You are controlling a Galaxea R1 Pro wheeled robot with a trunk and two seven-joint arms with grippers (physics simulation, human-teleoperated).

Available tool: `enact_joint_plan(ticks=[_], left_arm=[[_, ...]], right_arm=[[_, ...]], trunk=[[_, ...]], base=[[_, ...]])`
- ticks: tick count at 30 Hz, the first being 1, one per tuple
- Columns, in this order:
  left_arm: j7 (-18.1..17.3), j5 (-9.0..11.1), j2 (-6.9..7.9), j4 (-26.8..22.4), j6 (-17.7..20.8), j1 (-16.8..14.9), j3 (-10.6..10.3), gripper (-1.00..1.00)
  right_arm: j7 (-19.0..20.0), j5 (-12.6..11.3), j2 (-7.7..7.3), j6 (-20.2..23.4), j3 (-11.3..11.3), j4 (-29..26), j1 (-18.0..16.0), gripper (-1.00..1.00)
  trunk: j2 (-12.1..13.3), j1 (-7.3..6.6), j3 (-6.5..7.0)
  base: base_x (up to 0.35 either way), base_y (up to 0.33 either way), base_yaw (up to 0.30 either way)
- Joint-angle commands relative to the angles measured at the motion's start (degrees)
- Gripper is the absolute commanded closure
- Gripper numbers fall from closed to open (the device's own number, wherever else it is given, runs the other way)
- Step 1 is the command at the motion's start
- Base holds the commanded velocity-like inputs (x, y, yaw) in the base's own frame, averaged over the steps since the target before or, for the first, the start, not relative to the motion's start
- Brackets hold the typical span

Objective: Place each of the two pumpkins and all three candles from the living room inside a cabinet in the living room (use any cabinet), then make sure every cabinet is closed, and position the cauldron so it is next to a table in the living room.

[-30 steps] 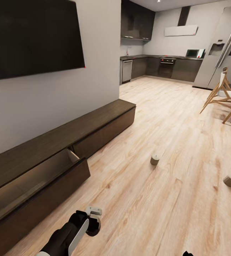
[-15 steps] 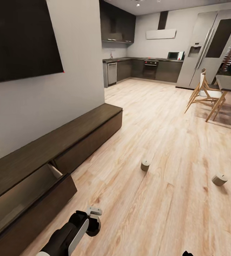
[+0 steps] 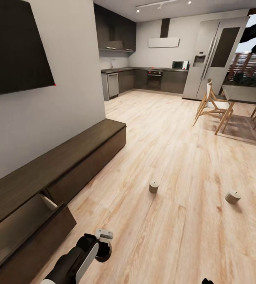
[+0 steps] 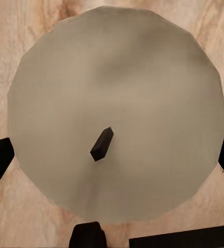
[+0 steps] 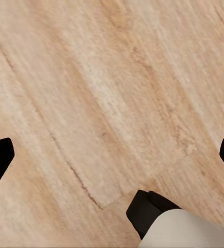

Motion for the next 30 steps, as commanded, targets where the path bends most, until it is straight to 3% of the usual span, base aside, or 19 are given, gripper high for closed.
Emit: enact_joint_plan(ticks=[1,12,23,26,30], left_arm=[[0.49,0.56,0.02,-0.04,0.16,-0.04,-0.16,1.00],[0.49,0.56,0.02,-0.03,0.16,-0.05,-0.24,1.00],[0.49,0.55,0.02,-0.06,0.16,-0.05,-0.24,1.00],[0.49,0.55,0.02,-0.06,0.16,-0.05,-0.24,1.00],[0.49,0.55,0.02,-0.06,0.16,-0.04,-0.24,1.00]], right_arm=[[-0.16,-0.02,0.03,0.42,0.00,-0.18,0.02,-1.00],[-0.06,-0.06,0.01,0.55,0.21,-0.21,0.02,-1.00],[-0.05,0.06,0.06,0.64,0.38,-0.21,0.02,-1.00],[-0.04,0.22,0.05,0.62,1.84,-0.24,0.02,-1.00],[-0.49,0.45,0.01,0.52,5.75,-0.29,0.02,-1.00]], trunk=[[-0.02,0.03,-0.01],[-0.02,0.03,0.13],[-0.02,0.03,-0.21],[-0.02,0.03,-0.22],[-0.02,0.03,-0.23]], base=[[0.324,0.018,-0.054],[0.340,-0.063,-0.009],[0.343,-0.142,-0.143],[0.343,-0.040,-0.010],[0.343,-0.009,0.000]])
